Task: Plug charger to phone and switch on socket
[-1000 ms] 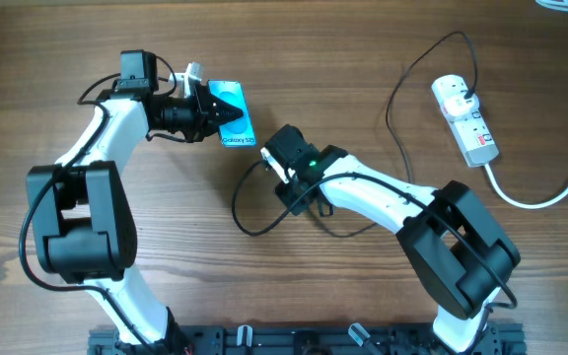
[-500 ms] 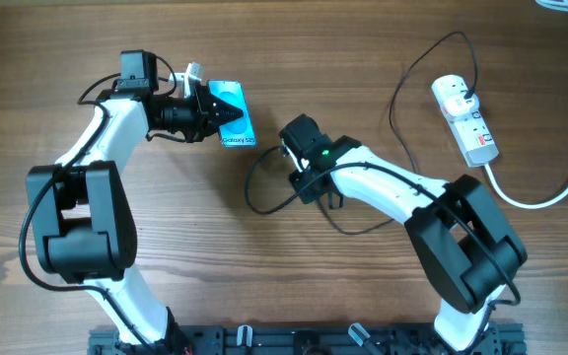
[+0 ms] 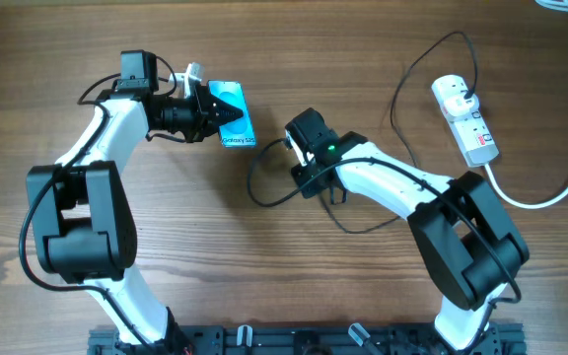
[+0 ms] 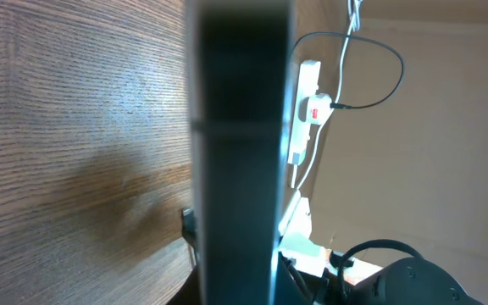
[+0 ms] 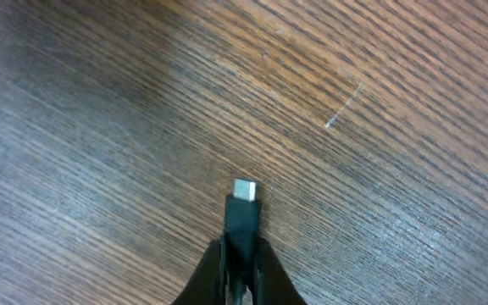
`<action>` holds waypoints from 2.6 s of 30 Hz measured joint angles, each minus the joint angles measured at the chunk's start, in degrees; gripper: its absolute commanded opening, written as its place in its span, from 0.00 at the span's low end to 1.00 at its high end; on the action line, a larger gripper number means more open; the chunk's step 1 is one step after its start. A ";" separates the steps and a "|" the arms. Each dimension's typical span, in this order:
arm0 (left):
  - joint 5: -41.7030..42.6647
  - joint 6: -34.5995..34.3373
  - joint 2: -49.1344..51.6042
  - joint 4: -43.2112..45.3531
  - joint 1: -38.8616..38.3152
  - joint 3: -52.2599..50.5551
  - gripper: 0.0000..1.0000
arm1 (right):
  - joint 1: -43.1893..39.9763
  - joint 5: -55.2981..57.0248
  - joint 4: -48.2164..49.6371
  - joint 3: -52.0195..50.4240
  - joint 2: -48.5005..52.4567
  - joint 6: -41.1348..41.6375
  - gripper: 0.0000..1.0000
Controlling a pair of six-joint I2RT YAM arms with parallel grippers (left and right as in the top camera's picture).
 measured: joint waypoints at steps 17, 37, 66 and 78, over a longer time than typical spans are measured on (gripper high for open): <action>14.12 0.02 -0.57 8.07 0.44 -0.04 0.04 | -8.39 -15.39 -8.17 0.33 -5.22 3.50 0.04; 14.10 0.02 -0.76 8.13 0.44 -0.04 0.04 | -8.39 -2.10 2.05 -7.30 -5.25 4.37 0.26; 14.10 0.02 -0.76 8.13 0.44 -0.04 0.04 | -8.41 -4.92 1.33 -7.41 -5.29 5.64 0.04; 14.10 0.02 -0.76 8.15 0.44 -0.04 0.04 | -8.66 -9.16 -1.57 -7.23 -5.44 5.35 0.04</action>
